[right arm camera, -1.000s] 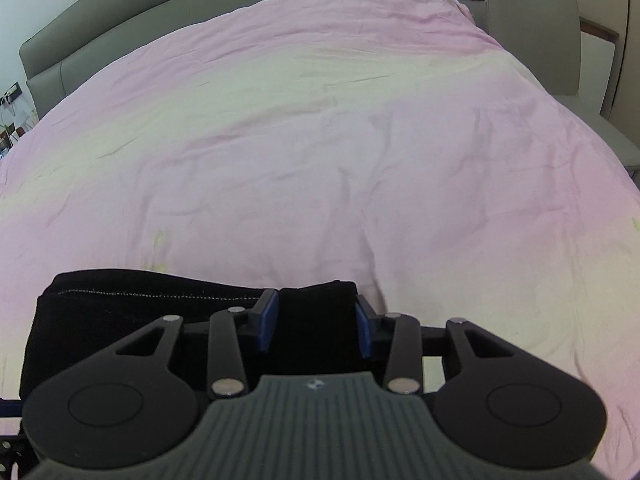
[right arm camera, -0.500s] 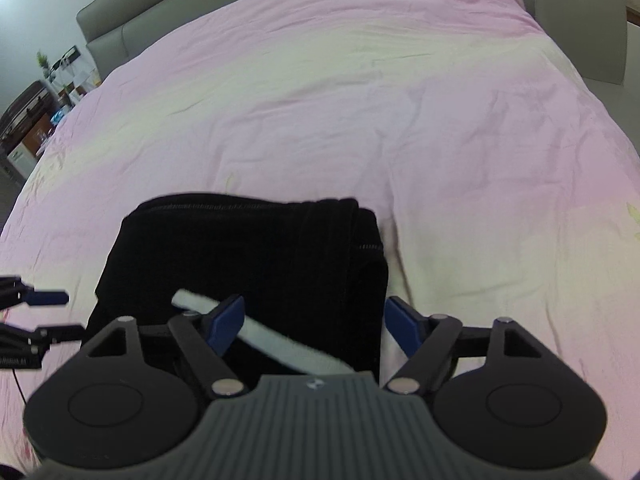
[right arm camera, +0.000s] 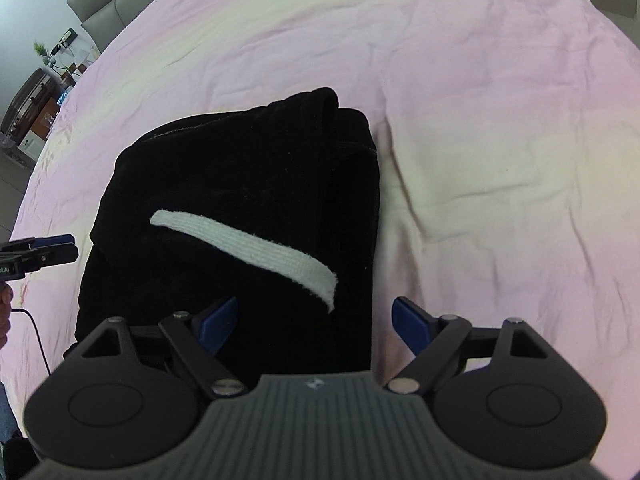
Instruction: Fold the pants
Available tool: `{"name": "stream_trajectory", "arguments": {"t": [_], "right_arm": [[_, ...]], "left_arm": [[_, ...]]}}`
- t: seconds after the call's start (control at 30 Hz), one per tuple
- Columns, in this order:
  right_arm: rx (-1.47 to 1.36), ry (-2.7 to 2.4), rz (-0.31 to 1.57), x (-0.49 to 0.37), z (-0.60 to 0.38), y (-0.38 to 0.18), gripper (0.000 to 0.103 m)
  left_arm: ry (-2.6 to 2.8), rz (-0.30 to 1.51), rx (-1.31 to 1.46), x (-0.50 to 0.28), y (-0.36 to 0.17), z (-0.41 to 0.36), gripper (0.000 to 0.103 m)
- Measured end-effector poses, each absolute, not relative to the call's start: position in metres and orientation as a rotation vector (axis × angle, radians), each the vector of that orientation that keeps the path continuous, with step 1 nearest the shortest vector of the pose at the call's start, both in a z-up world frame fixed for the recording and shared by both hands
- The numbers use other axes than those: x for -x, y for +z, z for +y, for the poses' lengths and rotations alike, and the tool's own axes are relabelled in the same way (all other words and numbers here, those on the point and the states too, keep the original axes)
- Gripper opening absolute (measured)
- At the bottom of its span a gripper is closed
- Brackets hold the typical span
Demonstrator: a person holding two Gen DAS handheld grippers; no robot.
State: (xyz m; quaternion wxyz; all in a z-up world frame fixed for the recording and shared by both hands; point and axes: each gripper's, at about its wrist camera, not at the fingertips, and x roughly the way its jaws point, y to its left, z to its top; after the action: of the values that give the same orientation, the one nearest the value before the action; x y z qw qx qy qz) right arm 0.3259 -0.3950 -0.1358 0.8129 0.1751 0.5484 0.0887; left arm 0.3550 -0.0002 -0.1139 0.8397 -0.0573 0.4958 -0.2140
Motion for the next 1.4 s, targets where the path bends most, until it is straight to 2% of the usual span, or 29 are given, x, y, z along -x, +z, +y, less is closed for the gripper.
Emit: {"name": "stream_trajectory", "arguments": {"t": [0.33,0.4,0.53,0.7,0.9,1.0,1.17,1.4], "right_arm": [[-0.559,0.247,1.192,-0.347,-0.404,-0.178,0.081],[-0.573,0.248,1.203,-0.353,-0.403,-0.186,0.081],[-0.593,0.266,1.195,-0.362,-0.402,-0.2,0.08],[-0.556,0.266,1.188,-0.366,-0.391,-0.197,0.069],[-0.452,0.24,1.161,-0.364,-0.37,-0.168,0.057],[-0.422,0.22,1.144,-0.36,-0.36,-0.151,0.051],[-0.327,0.201,1.144,-0.357,-0.33,-0.115,0.046],[-0.301,0.25,1.133,-0.338,-0.275,-0.079,0.045]], "left_arm": [[-0.497,1.123,0.315,-0.375,-0.16,0.021,0.087],[-0.517,1.126,0.316,-0.379,-0.168,0.013,0.08],[-0.526,1.132,0.329,-0.382,-0.179,0.006,0.077],[-0.529,1.134,0.345,-0.38,-0.182,0.011,0.07],[-0.499,1.118,0.298,-0.374,-0.163,0.002,0.054],[-0.479,1.109,0.259,-0.37,-0.146,-0.006,0.05],[-0.453,1.084,0.138,-0.351,-0.111,-0.014,0.048],[-0.408,1.058,0.078,-0.314,-0.07,0.022,0.048]]}}
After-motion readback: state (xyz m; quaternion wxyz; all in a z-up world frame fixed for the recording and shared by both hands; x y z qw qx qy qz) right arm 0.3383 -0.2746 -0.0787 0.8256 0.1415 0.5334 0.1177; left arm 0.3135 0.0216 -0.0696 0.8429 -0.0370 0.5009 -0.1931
